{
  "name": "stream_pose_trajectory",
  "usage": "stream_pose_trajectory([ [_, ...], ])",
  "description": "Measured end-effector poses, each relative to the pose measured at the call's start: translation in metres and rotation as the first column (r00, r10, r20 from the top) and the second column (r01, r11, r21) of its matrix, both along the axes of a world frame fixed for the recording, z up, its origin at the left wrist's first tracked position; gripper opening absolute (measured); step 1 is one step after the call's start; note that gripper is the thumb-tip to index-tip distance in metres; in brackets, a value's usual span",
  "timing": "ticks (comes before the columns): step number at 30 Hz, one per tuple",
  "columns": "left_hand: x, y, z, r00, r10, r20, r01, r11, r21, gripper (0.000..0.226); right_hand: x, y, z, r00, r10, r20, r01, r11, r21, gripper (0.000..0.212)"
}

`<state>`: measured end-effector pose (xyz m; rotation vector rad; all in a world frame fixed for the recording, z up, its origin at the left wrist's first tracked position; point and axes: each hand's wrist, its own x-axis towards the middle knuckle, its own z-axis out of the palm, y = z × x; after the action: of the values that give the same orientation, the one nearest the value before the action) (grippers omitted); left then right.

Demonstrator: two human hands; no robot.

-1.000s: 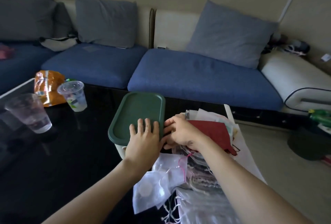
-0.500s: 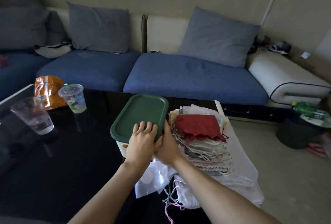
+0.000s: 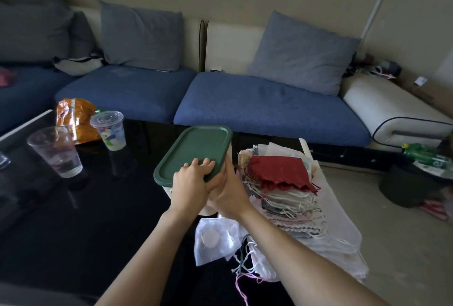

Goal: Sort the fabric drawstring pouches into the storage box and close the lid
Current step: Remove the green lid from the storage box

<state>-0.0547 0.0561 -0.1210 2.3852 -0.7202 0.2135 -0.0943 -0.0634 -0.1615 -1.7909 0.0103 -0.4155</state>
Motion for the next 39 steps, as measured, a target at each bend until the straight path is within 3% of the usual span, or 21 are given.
stream_pose_trajectory([
  [3,0.001,0.007,0.005,0.996,-0.025,-0.082,0.022,0.999,-0.048,0.075,0.002,0.006,0.009,1.0,-0.009,0.012,0.01,0.999,-0.047,0.098],
  [5,0.0,0.009,0.009,0.994,-0.012,-0.109,-0.001,0.993,-0.118,0.045,0.004,0.007,0.005,0.999,0.024,-0.047,-0.028,0.995,-0.092,0.117],
  [6,-0.002,0.009,0.012,0.987,-0.009,-0.159,-0.028,0.973,-0.229,0.026,0.003,0.006,0.003,0.996,0.009,-0.093,-0.022,0.991,-0.134,0.127],
  [8,-0.004,0.011,0.017,0.964,-0.02,-0.266,-0.095,0.906,-0.413,0.018,-0.001,0.002,-0.005,0.979,-0.1,-0.176,0.062,0.976,-0.207,0.138],
  [10,-0.004,0.011,0.012,0.981,0.01,-0.193,-0.088,0.912,-0.4,0.013,-0.009,-0.006,-0.014,0.967,-0.14,-0.212,0.114,0.985,-0.131,0.129],
  [11,-0.005,0.011,0.009,0.995,0.021,-0.096,-0.051,0.947,-0.317,0.013,-0.012,-0.008,-0.017,0.967,-0.14,-0.212,0.121,0.988,-0.097,0.12],
  [13,-0.006,0.008,-0.002,1.0,-0.001,-0.006,0.001,0.999,-0.032,0.037,-0.011,-0.01,-0.014,0.973,-0.139,-0.184,0.129,0.99,-0.065,0.099],
  [15,-0.007,0.006,-0.011,0.999,-0.017,0.027,0.015,0.998,0.063,0.043,-0.004,-0.007,-0.011,0.968,-0.175,-0.179,0.171,0.985,-0.036,0.087],
  [18,-0.004,0.006,-0.02,0.994,0.006,0.111,0.003,0.997,-0.082,0.025,0.007,-0.004,-0.014,0.938,-0.278,-0.206,0.265,0.96,-0.089,0.08],
  [22,-0.005,0.002,-0.027,0.987,0.019,0.159,0.009,0.985,-0.17,0.02,0.012,0.0,-0.017,0.924,-0.331,-0.191,0.315,0.943,-0.107,0.069],
  [25,-0.002,0.0,-0.024,0.981,0.025,0.191,0.02,0.973,-0.229,0.013,0.008,0.005,-0.015,0.929,-0.332,-0.164,0.324,0.943,-0.076,0.076],
  [28,0.003,0.002,-0.005,0.983,0.08,0.165,-0.009,0.919,-0.393,0.013,0.002,0.008,-0.012,0.933,-0.336,-0.127,0.309,0.931,-0.192,0.086],
  [30,0.004,0.007,0.01,0.98,0.172,0.097,-0.096,0.843,-0.529,0.012,0.001,0.008,-0.005,0.933,-0.322,-0.16,0.266,0.918,-0.293,0.077],
  [34,0.015,0.03,0.024,0.902,0.4,-0.161,-0.394,0.613,-0.684,0.016,0.004,0.007,0.002,0.915,-0.345,-0.209,0.217,0.858,-0.466,0.028],
  [37,0.028,0.05,0.017,0.758,0.463,-0.459,-0.647,0.446,-0.619,0.023,0.005,0.008,0.004,0.912,-0.35,-0.213,0.221,0.858,-0.464,0.023],
  [39,0.033,0.061,0.004,0.669,0.466,-0.58,-0.744,0.418,-0.522,0.021,0.007,0.009,0.003,0.912,-0.356,-0.202,0.221,0.845,-0.488,0.025],
])
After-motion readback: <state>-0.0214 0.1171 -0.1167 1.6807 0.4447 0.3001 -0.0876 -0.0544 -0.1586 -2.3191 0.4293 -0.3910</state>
